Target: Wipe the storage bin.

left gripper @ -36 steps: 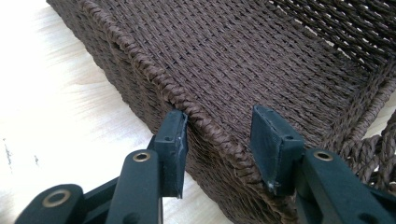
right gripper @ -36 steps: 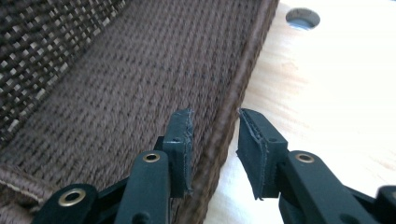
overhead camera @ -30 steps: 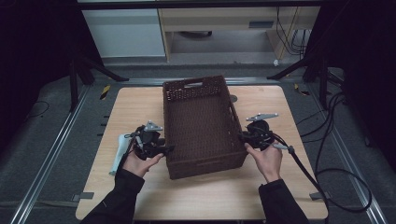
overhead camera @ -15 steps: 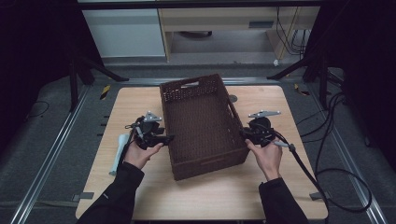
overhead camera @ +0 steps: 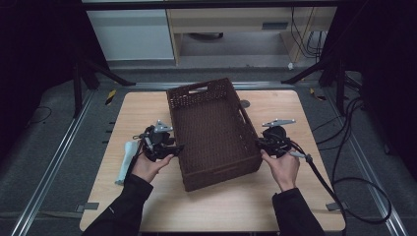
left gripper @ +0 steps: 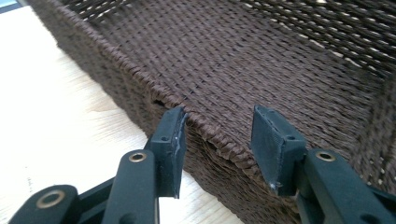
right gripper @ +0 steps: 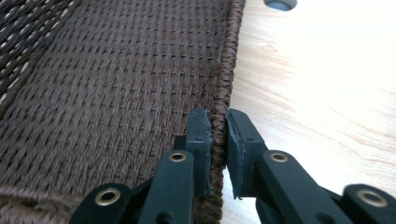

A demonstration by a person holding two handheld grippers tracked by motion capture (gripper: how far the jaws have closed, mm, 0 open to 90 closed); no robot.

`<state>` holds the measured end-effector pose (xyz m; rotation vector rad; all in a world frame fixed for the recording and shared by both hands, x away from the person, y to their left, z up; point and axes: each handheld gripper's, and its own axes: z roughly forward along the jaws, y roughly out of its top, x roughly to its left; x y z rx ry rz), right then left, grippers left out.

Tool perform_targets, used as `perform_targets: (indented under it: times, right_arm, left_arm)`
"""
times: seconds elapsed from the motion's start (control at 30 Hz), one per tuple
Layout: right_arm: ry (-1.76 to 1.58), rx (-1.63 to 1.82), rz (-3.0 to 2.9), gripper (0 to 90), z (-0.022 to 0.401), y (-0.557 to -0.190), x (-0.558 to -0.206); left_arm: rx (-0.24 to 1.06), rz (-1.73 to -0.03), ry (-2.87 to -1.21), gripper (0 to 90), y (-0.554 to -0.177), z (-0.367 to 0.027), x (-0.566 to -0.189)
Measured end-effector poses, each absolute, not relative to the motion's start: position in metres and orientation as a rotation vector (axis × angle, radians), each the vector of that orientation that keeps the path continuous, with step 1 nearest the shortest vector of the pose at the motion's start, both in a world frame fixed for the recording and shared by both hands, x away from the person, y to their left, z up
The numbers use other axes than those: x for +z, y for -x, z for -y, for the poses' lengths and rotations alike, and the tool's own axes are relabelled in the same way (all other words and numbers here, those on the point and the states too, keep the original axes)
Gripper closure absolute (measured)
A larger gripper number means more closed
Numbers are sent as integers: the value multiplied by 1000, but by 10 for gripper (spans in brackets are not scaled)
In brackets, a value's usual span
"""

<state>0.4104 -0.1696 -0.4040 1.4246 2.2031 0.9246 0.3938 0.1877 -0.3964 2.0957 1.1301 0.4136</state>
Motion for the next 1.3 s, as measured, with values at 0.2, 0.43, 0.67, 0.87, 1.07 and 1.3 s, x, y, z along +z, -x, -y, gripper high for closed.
perform_targets:
  times: [0.2, 0.43, 0.67, 0.87, 1.07, 1.3]
  right_arm:
    - [-1433, 915, -2163, 767, 173, -420, -405]
    - [-1433, 886, -2182, 815, 175, -415, -403]
    - [-1454, 886, -2159, 819, 178, -425, -404]
    - [-1472, 866, -2129, 802, 181, -441, -405]
    - [-1467, 839, -2118, 784, 183, -453, -405]
    - [-1497, 852, -2092, 763, 186, -462, -406]
  left_arm:
    - [430, -1102, -2121, 532, -388, -179, -395]
    - [411, -1091, -2110, 506, -390, -182, -396]
    - [398, -1063, -2091, 429, -391, -184, -392]
    - [425, -1064, -2072, 416, -391, -193, -386]
    - [435, -1100, -2054, 409, -397, -207, -387]
    - [453, -1136, -2045, 395, -406, -225, -392]
